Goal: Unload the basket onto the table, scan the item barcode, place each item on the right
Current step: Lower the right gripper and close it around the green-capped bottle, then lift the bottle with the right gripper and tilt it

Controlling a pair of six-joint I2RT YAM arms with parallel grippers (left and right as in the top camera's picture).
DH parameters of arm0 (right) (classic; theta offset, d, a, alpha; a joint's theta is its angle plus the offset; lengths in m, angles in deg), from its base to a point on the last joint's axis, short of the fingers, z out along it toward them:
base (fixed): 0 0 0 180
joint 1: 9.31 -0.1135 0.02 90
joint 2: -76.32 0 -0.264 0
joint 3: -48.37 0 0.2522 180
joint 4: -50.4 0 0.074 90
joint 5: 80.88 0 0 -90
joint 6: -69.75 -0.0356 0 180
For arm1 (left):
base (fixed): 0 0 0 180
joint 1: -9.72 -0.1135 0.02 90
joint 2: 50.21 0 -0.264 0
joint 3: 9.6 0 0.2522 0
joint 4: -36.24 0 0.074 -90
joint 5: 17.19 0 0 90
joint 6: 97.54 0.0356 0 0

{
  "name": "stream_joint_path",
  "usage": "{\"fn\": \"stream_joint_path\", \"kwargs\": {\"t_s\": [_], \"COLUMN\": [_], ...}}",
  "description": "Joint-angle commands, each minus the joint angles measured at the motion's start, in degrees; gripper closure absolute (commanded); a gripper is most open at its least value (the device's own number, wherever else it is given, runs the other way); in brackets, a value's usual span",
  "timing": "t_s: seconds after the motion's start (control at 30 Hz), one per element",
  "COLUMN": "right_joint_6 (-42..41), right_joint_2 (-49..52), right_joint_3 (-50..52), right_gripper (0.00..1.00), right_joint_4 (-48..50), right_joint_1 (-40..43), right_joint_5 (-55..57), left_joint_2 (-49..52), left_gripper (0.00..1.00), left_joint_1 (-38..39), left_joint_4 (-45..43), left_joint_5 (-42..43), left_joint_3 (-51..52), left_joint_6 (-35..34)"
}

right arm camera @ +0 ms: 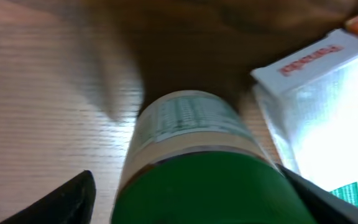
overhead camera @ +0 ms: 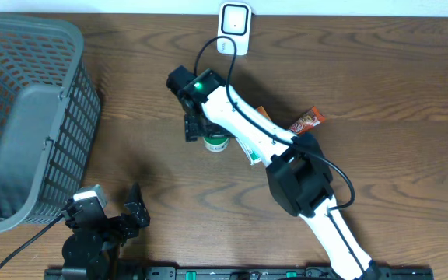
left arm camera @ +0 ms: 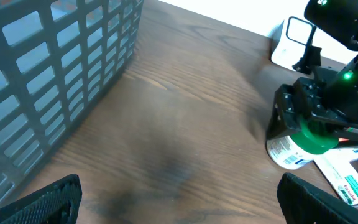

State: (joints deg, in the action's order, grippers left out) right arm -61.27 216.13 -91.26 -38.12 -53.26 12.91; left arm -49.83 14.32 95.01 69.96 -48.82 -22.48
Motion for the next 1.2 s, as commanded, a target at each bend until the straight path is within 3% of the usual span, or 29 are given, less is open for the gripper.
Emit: {"fn": "stream_joint_path", "kwargs": {"t_s": [0.0,0.2,0.4,0.8,1.17], "right_joint_6": [-1.7,-11.9,-16.8,-21.2,-22.2], "right_joint_2": [0.0,0.0,0.0,0.0,0.0], "right_joint_3": [-0.6,2.3,3.8,3.8,5.0], "right_gripper": [0.13,0.1,0.12,0.15,0.12], "right_joint_4": [-0.2,-0.2,2.8,3.0,2.9], "right_joint_1": [-0.6,-0.3,-0.2,0.6,0.6], "right_joint_5": [-0.1,-0.8,-2.8,-2.8,-3.0], "left_joint_2": [0.0,0.0,0.0,0.0,0.0], "left_gripper": [0.02,0.02,0.02,0.02,0.02], "left_joint_1": [0.2,0.2,0.2,0.2,0.2], "left_joint_4": [0.0,0.0,0.0,0.0,0.0], "left_joint_5": [0.7,0.7,0.7,0.7,0.7], "left_joint_3": [0.1,0.1,0.1,0.1,0.1], "left_joint_6": [0.9,0.9,0.9,0.9,0.9]}}
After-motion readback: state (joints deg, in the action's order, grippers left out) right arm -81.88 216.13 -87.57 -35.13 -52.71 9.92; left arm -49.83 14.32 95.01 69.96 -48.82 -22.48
